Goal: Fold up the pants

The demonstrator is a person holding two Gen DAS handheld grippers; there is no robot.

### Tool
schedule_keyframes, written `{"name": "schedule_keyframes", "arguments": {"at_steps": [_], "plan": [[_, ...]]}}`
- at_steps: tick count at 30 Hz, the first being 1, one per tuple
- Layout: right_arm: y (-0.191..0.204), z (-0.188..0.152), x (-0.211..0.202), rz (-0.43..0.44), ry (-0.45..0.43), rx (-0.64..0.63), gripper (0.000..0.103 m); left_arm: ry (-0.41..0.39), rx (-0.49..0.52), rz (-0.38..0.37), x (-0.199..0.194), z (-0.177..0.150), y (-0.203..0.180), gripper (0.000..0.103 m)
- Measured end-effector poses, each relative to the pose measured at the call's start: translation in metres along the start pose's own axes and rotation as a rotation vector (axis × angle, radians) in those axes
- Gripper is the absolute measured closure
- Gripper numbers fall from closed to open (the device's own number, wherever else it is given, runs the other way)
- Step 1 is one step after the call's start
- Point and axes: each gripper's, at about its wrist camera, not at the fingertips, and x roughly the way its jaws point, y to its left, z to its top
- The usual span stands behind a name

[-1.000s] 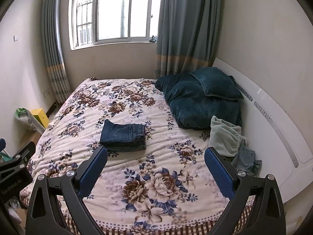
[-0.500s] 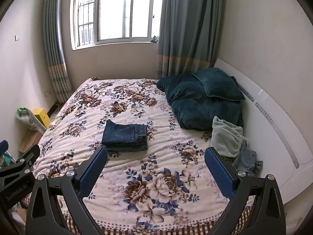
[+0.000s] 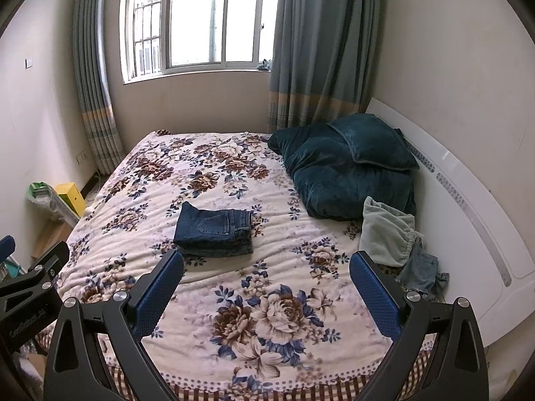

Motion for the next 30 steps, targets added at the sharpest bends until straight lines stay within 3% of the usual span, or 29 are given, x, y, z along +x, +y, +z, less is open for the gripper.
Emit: {"name": "schedule_keyframes", "arguments": {"at_steps": [30], "plan": [[0.005,0.009,0.001,0.016,-0.012,-0.001,0.001,-0.025,-0.002,-0.003,0.0,0.01,0.006,0.0]]}}
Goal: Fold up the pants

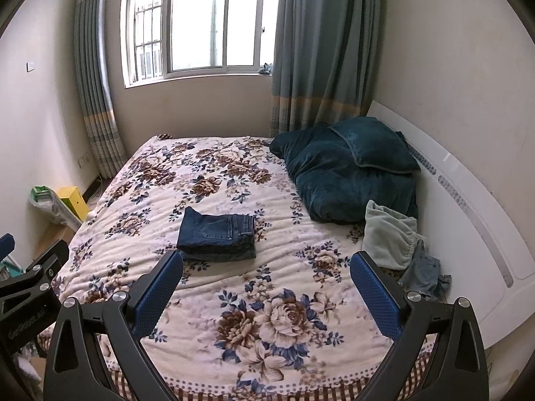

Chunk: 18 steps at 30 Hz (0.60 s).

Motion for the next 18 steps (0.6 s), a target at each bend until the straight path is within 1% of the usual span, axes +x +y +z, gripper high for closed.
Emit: {"name": "schedule_keyframes", "arguments": {"at_steps": [15,18], "plan": [[0.0001,0.0012,-0.0026,0.006,0.001,0.003,0.001,-0.001,0.007,-0.002,-0.003,0.0011,0.0024,0.0],[0.0003,0.0011,-0.0027,0.006,0.0,0.004,0.001,-0.017,0.006,0.0,-0.0045,0.0009,0.0034,0.0]]}}
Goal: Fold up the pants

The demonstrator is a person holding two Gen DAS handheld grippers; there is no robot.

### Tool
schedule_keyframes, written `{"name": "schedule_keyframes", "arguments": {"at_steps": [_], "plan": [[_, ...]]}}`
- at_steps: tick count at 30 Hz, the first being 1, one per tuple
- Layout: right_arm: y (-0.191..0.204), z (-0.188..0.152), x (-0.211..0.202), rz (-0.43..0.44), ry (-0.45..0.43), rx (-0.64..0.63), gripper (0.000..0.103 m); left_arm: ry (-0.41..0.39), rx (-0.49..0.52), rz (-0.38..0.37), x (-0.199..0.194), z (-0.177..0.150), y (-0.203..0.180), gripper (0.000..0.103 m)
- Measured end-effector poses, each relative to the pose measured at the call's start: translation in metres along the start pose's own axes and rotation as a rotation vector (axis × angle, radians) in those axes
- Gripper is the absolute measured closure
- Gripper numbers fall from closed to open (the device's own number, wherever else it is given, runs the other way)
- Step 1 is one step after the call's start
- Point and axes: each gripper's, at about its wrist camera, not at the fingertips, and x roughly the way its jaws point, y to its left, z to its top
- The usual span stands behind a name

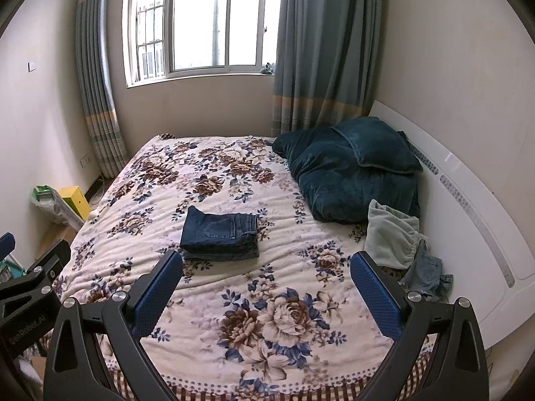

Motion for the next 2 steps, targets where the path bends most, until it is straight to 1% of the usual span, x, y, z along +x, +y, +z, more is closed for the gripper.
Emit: {"name": "schedule_keyframes", "arguments": {"at_steps": [2], "plan": [[0.0,0.0004,0.0004,0.0,0.0,-0.003,0.001,-0.011,-0.005,-0.007,-0.0016,0.0006,0.0017,0.0]]}}
